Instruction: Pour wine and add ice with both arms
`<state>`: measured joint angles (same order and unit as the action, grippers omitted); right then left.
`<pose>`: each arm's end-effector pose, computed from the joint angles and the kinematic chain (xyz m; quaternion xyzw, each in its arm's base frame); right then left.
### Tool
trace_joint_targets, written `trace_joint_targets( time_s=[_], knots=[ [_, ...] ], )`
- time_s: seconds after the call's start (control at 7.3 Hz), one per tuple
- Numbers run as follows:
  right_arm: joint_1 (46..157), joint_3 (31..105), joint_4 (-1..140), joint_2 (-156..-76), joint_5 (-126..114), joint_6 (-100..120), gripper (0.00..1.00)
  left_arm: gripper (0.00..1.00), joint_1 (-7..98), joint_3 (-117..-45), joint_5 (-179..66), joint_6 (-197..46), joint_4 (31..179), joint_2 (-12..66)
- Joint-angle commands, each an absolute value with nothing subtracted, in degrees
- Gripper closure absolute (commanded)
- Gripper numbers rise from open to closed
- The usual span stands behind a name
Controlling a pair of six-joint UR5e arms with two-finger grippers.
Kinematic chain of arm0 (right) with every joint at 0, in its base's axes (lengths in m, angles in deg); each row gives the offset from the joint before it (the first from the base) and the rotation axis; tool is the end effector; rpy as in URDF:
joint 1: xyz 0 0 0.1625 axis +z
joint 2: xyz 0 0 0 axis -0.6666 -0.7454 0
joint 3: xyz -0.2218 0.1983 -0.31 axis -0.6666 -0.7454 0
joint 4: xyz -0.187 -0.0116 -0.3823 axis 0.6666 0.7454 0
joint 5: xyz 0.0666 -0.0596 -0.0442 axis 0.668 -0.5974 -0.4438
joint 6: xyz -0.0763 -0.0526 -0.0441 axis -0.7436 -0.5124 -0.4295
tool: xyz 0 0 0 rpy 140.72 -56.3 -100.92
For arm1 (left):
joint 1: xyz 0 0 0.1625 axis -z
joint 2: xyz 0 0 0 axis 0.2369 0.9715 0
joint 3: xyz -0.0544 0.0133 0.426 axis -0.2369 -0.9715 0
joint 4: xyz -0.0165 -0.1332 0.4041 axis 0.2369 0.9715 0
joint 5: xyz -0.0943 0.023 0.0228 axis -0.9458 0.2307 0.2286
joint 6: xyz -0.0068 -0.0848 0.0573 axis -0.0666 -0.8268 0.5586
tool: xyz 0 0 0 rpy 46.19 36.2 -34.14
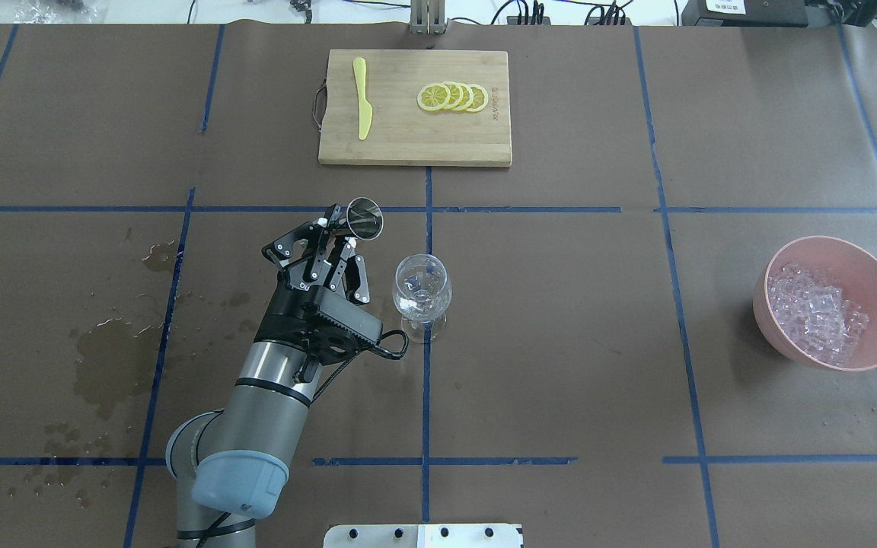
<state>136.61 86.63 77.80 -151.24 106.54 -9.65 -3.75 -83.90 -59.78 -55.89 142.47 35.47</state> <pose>0.0940 -0.3956 0.5839 0.1166 -0.3751 -0.0240 0.9193 0.5323 -0.3233 0.2271 0.7142 0.0915 0.0896 0.6881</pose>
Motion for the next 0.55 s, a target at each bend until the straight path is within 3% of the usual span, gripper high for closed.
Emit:
trace_joint_targets(
  time_s=[0.0,0.41],
  knots=[
    [136.9,86.6,77.8,-151.3,106.5,-9.6,0.00,1.00,-4.8,-84.3,-59.8,-55.0,141.0,35.8],
    [137.3,86.7,77.8,-151.9,106.6,-9.7,0.00,1.00,-6.8,-84.5,-59.6,-50.6,140.7,35.8]
  ],
)
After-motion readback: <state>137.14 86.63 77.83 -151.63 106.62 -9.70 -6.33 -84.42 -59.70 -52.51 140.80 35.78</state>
